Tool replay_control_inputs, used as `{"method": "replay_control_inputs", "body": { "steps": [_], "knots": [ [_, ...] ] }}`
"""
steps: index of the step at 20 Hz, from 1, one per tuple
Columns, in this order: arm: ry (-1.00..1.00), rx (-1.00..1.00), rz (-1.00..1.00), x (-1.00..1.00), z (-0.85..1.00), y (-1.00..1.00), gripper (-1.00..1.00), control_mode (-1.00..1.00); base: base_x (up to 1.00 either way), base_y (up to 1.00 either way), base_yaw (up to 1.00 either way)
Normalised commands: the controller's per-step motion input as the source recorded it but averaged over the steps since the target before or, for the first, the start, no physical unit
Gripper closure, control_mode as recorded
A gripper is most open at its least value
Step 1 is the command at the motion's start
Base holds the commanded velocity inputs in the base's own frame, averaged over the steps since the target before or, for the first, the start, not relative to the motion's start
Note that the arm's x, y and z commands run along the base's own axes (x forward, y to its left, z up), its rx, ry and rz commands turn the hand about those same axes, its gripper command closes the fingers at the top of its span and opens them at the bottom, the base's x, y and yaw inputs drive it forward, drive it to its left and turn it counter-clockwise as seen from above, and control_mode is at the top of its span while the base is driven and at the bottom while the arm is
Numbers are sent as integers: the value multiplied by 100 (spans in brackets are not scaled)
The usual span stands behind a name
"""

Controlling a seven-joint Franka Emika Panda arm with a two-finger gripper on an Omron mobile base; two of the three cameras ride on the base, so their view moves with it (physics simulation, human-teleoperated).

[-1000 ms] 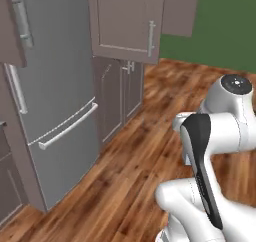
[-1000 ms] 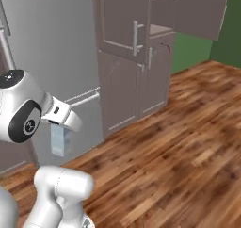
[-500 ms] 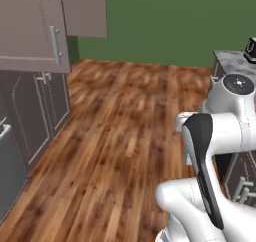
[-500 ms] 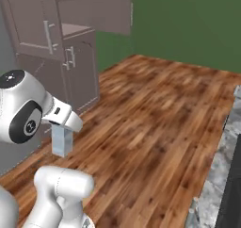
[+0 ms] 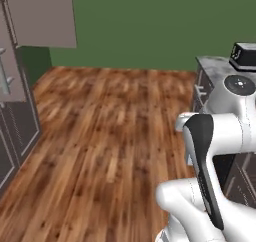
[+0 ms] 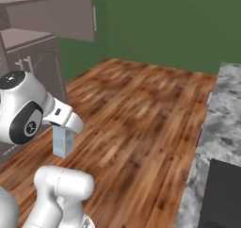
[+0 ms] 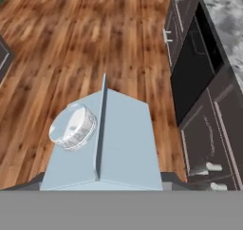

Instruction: Sort all alcoholic drinks to one cabinet, and non-alcoholic drinks to the other.

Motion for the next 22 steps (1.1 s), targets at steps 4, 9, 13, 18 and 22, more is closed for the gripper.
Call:
{"method": "replay_control_inputs", "body": {
  "steps": [4,9,13,18,22],
  "knots": [
    [0,0,0,0,0,0,100,100,100,-22,0],
    [0,0,0,0,0,0,100,100,100,-9,12],
    [0,0,0,0,0,0,100,100,100,0,54],
    [0,0,0,0,0,0,100,100,97,0,74],
    [0,0,0,0,0,0,100,100,97,0,77]
  ]
}}
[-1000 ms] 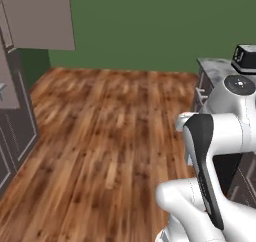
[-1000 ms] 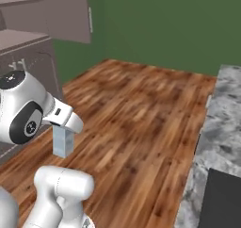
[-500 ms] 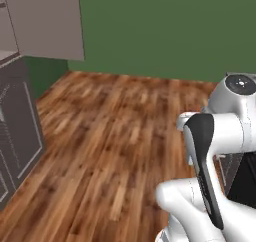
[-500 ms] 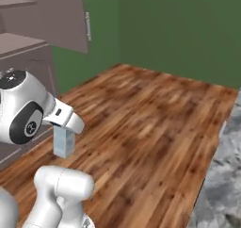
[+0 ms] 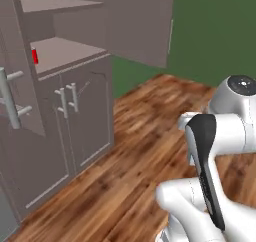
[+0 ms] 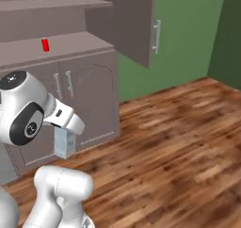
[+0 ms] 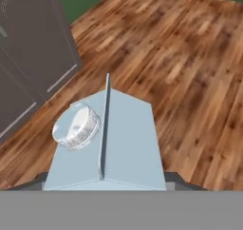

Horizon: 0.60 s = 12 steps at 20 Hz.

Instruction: Sort all alcoholic drinks to one cabinet, and non-alcoholic drinks to the other.

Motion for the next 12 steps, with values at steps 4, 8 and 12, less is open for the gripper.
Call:
{"method": "replay_control_inputs", "body": {
  "steps": [4,8,12],
  "knots": [
    [0,0,0,0,0,0,100,100,100,-1,73],
    [0,0,0,0,0,0,100,100,100,-17,65],
    [0,0,0,0,0,0,100,100,72,-38,59]
  ]
}}
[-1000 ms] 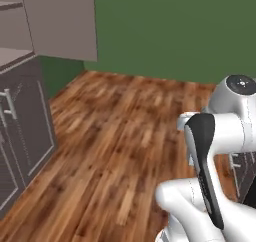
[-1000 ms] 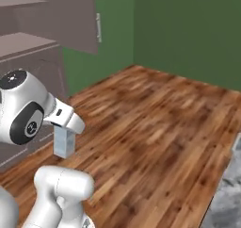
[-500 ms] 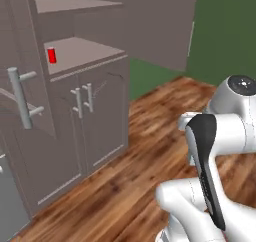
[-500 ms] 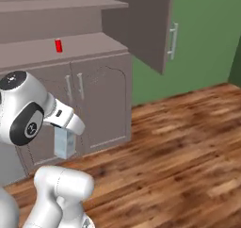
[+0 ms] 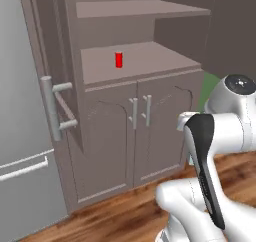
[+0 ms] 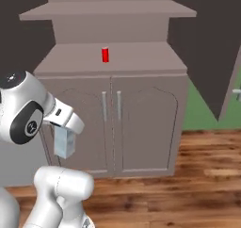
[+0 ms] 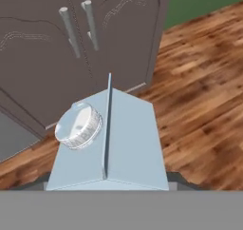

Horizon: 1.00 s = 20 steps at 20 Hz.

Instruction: Sort all alcoholic drinks to one cabinet, and non-alcoholic drinks to the other.

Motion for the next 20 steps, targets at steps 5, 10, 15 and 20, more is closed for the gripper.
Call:
{"method": "replay_control_inputs", "body": {
  "steps": [5,10,15,20],
  "knots": [
    [0,0,0,0,0,0,100,100,7,-60,52],
    [0,0,0,0,0,0,100,100,34,-65,41],
    [0,0,0,0,0,0,100,100,59,-71,20],
    [0,0,0,0,0,0,100,100,67,-56,10]
  ]
}}
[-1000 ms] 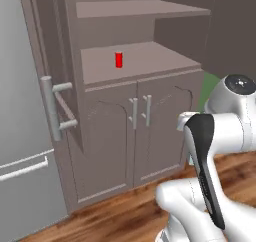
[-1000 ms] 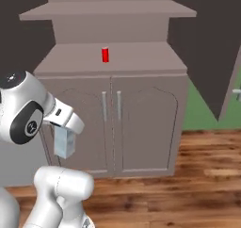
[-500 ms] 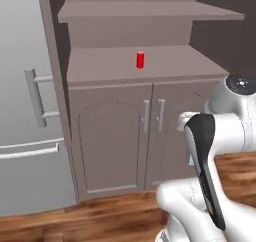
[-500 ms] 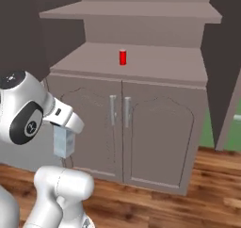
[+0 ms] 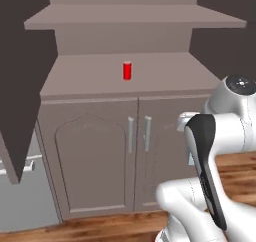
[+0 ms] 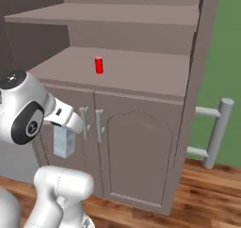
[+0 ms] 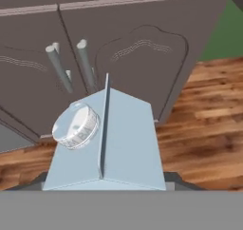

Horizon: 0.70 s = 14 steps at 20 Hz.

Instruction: Sort all alcoholic drinks to one cabinet, and non-alcoholic drinks to the other.

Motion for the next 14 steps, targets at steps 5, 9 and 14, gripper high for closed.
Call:
{"method": "replay_control_inputs", "body": {
  "steps": [5,9,14],
  "knots": [
    [0,0,0,0,0,0,100,100,78,-25,2],
    [0,0,0,0,0,0,100,100,75,-14,0],
    [0,0,0,0,0,0,100,100,40,-21,0]
  ]
}}
